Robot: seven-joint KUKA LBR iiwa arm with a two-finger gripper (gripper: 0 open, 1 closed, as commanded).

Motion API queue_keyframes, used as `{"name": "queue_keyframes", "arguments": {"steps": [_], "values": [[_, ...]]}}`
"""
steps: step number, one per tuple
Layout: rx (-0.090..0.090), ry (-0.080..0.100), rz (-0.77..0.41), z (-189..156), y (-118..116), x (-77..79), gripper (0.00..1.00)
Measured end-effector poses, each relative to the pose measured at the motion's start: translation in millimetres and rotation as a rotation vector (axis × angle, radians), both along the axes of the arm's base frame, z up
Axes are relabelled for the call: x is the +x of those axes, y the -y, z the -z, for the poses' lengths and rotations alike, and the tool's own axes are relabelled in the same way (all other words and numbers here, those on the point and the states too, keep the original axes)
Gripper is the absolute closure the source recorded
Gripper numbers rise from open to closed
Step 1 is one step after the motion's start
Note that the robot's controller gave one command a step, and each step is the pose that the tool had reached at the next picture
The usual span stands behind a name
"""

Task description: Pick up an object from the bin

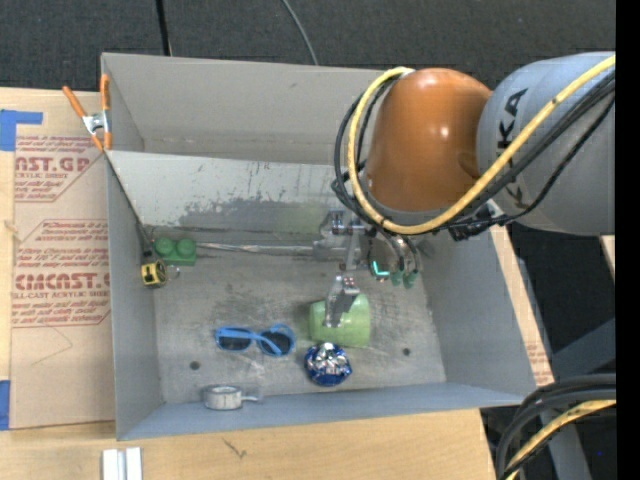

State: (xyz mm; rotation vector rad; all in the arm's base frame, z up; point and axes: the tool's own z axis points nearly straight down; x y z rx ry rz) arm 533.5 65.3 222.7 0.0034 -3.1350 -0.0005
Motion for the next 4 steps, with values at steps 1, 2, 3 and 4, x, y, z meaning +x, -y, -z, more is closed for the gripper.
{"name": "queue_keyframes", "arguments": {"steps": [1, 2, 3, 4], "values": [[0.003, 0.006, -0.509, 133, 52, -45.1, 0.00], [0.003, 0.007, -0.506, 131, 52, -44.5, 1.00], [0.001, 0.012, -0.907, -18, 78, -49.3, 1.00], [0.010, 0.004, -1.187, 97, 93, -42.4, 1.00]]}}
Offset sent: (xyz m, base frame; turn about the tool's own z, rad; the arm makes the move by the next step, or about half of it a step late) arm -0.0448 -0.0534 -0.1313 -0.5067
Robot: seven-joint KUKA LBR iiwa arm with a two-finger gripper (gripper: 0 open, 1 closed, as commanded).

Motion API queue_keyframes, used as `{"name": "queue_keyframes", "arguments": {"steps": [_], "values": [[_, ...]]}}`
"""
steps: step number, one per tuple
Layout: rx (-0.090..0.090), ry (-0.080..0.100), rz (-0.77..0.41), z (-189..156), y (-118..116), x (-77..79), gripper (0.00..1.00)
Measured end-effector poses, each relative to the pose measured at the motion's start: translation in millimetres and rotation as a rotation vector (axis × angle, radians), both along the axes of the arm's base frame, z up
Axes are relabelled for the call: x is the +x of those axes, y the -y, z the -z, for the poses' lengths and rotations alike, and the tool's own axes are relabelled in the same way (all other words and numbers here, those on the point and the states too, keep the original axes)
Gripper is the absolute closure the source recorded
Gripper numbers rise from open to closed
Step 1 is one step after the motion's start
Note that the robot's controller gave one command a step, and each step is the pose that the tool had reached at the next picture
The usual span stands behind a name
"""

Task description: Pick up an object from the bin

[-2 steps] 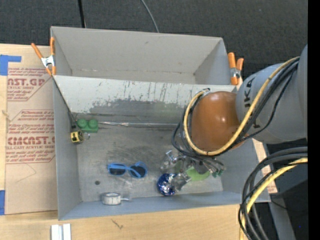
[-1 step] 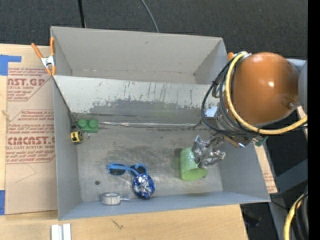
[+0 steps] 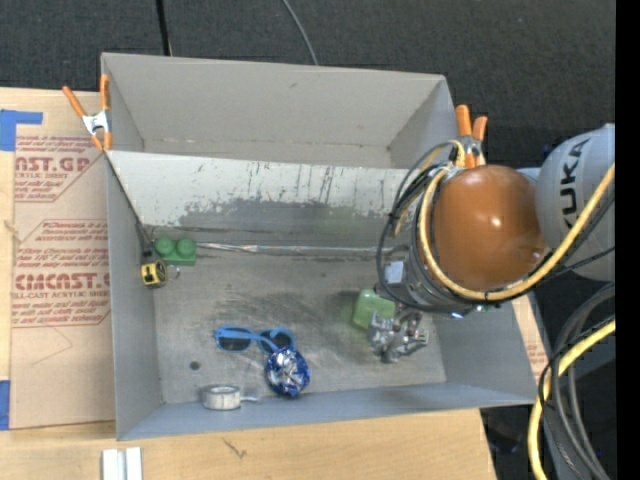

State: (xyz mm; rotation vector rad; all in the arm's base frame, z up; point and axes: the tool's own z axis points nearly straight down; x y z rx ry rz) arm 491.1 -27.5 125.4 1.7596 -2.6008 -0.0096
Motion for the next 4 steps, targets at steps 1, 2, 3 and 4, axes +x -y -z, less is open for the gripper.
{"name": "queue_keyframes", "arguments": {"steps": [1, 2, 3, 4], "values": [[-0.001, 0.003, 0.002, -2, 1, 0.8, 0.00], [0.002, 0.008, -0.065, -20, -61, 14.8, 0.00], [0.004, 0.008, -0.144, 49, -127, -11.1, 0.00], [-0.003, 0.004, -0.137, 48, -122, -10.8, 1.00]]}}
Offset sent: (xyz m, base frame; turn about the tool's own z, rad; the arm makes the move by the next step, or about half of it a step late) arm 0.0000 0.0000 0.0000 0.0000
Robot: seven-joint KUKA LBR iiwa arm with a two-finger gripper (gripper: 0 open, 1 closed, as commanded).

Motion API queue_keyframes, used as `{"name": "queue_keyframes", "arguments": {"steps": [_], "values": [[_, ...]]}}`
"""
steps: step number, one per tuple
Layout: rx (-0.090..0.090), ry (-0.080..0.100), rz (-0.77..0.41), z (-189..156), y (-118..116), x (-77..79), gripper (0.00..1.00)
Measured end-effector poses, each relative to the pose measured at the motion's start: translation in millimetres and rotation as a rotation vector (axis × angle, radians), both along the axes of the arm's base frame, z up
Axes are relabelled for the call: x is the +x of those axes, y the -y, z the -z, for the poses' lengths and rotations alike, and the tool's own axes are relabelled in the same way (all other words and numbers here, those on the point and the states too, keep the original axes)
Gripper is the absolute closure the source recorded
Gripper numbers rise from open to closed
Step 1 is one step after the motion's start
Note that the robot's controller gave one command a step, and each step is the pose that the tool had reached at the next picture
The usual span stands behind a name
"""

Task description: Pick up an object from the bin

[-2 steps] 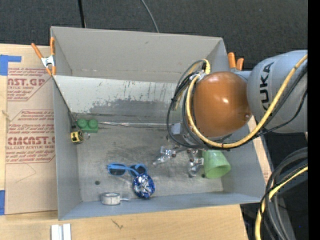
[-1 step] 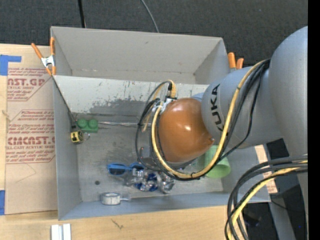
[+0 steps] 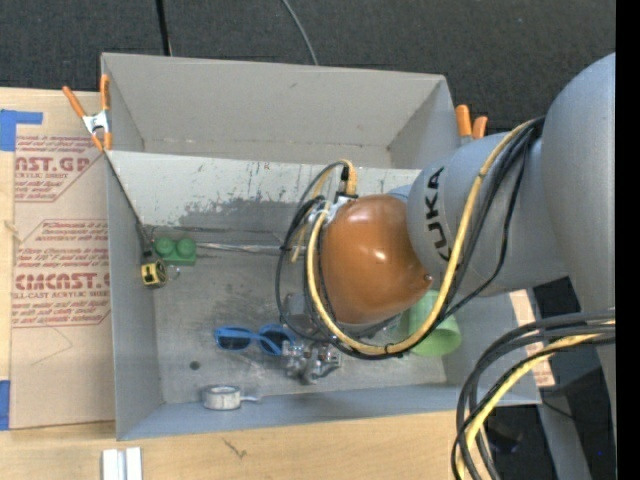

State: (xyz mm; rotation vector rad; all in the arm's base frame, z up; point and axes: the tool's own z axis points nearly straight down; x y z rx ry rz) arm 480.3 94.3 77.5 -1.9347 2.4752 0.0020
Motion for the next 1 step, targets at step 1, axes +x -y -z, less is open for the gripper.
{"name": "queue_keyframes", "arguments": {"steps": [1], "values": [[0.007, 0.001, 0.147, 1.7, 8.2, 1.7, 1.00]]}}
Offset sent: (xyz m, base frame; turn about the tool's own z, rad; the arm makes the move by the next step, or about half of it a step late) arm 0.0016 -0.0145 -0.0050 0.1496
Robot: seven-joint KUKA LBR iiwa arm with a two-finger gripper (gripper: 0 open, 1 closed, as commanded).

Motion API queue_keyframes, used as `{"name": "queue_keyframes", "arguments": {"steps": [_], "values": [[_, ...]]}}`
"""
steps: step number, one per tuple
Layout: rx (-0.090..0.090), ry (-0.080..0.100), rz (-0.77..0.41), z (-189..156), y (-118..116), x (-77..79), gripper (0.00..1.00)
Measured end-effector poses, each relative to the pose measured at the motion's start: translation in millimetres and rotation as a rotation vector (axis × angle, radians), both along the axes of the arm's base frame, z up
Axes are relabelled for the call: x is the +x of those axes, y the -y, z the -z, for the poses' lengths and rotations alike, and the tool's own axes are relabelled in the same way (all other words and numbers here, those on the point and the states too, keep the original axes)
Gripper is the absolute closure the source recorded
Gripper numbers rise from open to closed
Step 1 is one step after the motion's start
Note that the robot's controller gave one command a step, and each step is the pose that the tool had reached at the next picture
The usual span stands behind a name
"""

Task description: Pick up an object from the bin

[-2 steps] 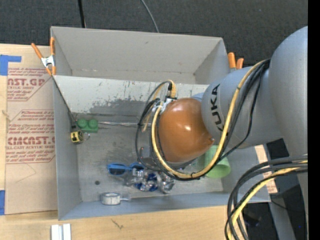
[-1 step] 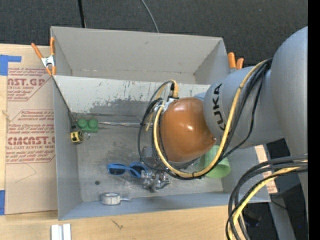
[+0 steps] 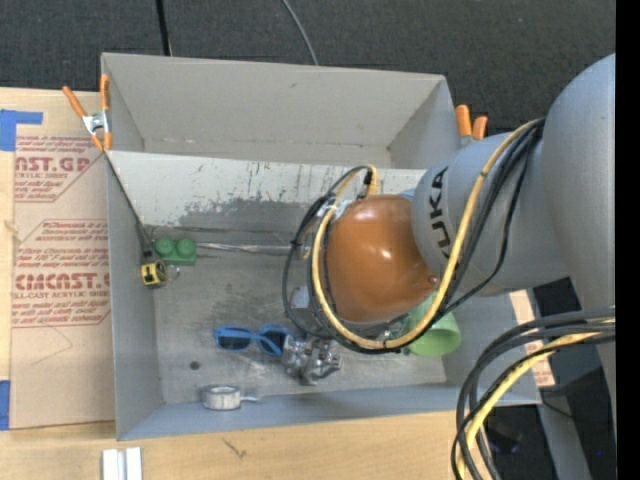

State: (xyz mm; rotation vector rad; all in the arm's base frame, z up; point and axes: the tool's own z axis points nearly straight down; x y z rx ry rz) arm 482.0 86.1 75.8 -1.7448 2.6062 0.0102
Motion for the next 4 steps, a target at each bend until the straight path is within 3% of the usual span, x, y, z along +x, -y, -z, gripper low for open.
{"name": "queue_keyframes", "arguments": {"steps": [1, 2, 3, 4], "values": [[-0.008, -0.001, 0.003, 2, 5, 0.1, 0.00], [-0.003, 0.000, 0.148, -27, -46, 5.5, 0.00], [-0.002, -0.003, 0.240, 3, -38, 35.9, 0.00], [0.001, 0.009, 0.242, -2, -38, 39.7, 1.00]]}}
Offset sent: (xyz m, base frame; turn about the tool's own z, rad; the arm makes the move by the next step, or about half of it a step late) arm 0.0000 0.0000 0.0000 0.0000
